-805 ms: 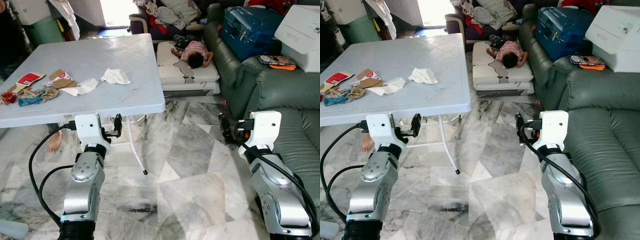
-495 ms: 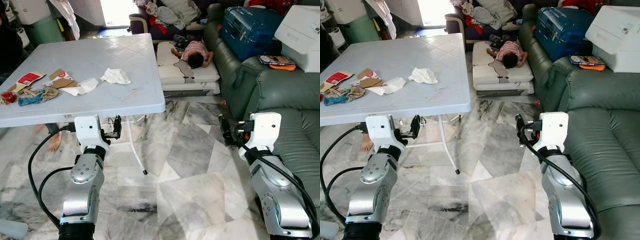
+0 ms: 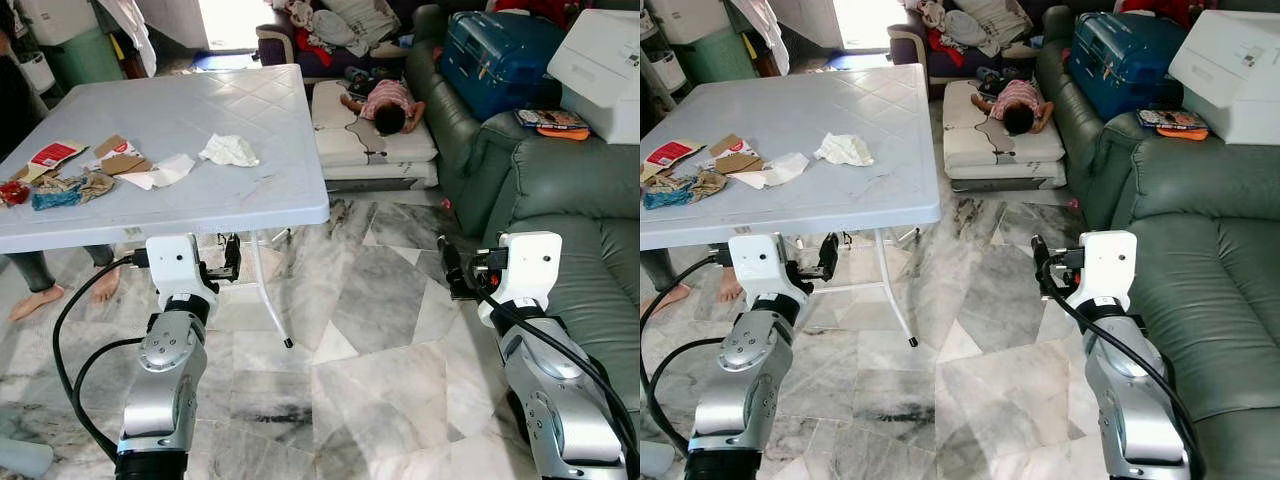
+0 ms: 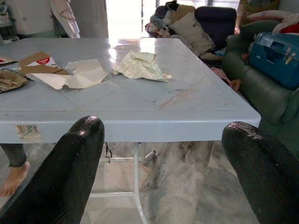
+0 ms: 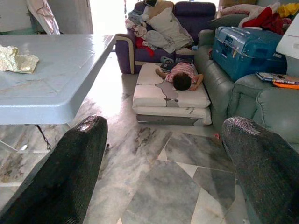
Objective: Picking trash to rubbish bin
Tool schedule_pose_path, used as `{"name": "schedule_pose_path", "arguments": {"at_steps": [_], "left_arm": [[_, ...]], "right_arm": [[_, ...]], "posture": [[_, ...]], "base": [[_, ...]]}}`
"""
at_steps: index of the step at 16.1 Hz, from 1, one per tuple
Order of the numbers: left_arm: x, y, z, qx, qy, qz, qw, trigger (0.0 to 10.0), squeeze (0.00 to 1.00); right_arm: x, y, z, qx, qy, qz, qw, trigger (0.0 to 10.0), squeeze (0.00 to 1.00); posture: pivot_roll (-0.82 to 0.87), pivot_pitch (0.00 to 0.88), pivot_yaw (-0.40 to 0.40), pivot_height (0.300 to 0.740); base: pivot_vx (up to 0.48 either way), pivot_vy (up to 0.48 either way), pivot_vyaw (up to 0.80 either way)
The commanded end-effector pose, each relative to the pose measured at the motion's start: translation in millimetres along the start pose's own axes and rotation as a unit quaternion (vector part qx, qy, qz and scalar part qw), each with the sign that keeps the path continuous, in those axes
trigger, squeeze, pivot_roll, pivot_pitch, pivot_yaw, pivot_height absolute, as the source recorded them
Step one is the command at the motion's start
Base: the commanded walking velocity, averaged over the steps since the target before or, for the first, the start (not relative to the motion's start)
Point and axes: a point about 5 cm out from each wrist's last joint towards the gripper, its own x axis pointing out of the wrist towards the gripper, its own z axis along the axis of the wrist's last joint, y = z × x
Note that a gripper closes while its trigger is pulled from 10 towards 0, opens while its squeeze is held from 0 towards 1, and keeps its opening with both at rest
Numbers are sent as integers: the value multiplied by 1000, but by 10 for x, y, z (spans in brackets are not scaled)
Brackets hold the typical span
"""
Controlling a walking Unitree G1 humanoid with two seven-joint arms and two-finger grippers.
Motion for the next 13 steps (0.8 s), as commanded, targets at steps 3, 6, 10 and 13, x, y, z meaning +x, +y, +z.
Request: {"name": "schedule_pose_path", "arguments": {"at_steps": [3, 6, 10, 13], "left_arm": [[27, 66, 70, 6, -7, 8, 1000, 10000, 0], [50, 39, 109, 8, -17, 0, 1000, 10000, 0], [85, 4, 155, -2, -23, -15, 1000, 10000, 0], [119, 21, 196, -4, -28, -8, 1000, 10000, 0]], "right_arm": [[8, 34, 84, 2, -17, 8, 1000, 10000, 0], [33, 39, 92, 3, -22, 8, 1000, 10000, 0], [69, 46, 120, 6, -33, 7, 999, 10000, 0], [98, 36, 143, 8, -40, 2, 999, 10000, 0]], "posture": [[-40, 40, 0, 740], [-36, 25, 3, 740], [-36, 2, 10, 740], [-32, 0, 11, 740]], "base": [[0, 0, 0], [0, 0, 0], [0, 0, 0], [0, 0, 0]]}}
